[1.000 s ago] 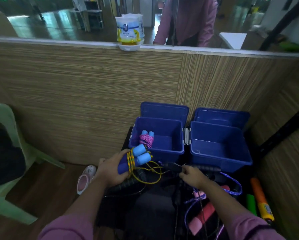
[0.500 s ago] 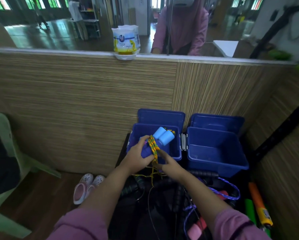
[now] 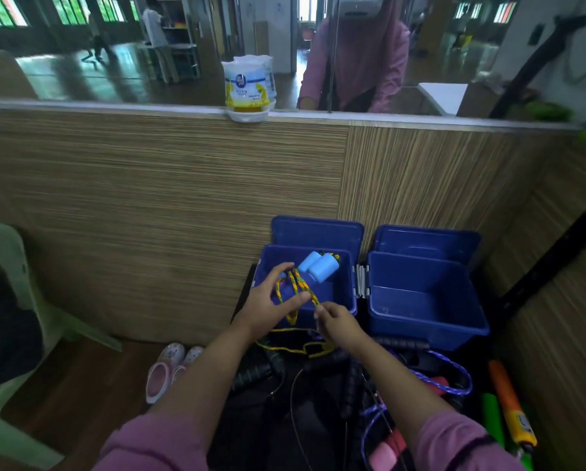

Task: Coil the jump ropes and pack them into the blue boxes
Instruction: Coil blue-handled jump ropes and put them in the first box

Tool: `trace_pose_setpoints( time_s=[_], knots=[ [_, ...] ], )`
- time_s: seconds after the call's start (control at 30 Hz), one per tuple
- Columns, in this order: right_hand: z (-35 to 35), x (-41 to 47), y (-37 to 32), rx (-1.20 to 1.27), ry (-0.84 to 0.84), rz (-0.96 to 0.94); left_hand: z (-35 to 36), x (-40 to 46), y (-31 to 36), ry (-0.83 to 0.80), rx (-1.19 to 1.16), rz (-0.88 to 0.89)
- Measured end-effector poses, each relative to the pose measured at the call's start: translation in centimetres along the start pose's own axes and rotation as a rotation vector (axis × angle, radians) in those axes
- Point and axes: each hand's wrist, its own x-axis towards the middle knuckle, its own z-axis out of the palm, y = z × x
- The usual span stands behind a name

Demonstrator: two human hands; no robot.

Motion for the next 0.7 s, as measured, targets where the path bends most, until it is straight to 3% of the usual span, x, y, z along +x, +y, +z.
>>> trace_pose_setpoints(
  time_s=[0.2, 0.37, 0.5, 0.6, 0.7],
  knots=[
    [0.1, -0.4, -0.1, -0.089, 0.0, 0.041, 0.6, 0.3, -0.1, 0.091, -0.02, -0.003],
    [-2.2, -0.5, -0.6, -0.335, 0.204, -0.051, -0.7, -0.6, -1.4, -0.085, 0.521, 0.063],
    [-5.7, -0.5, -1.4, -0.333, 0.448, -0.099, -1.7, -2.4, -4.2, -0.232, 0.821, 0.142],
    [-7.7, -0.8, -0.7, -0.425, 0.436, -0.06, -2.3, -2.8, -6.2, -0.126, 0.724, 0.019],
    [-8.7, -1.1, 2.0, -0.693, 0.337, 0.172, -2.9, -2.5, -6.4, -0.054, 0.671, -0.003]
  ],
)
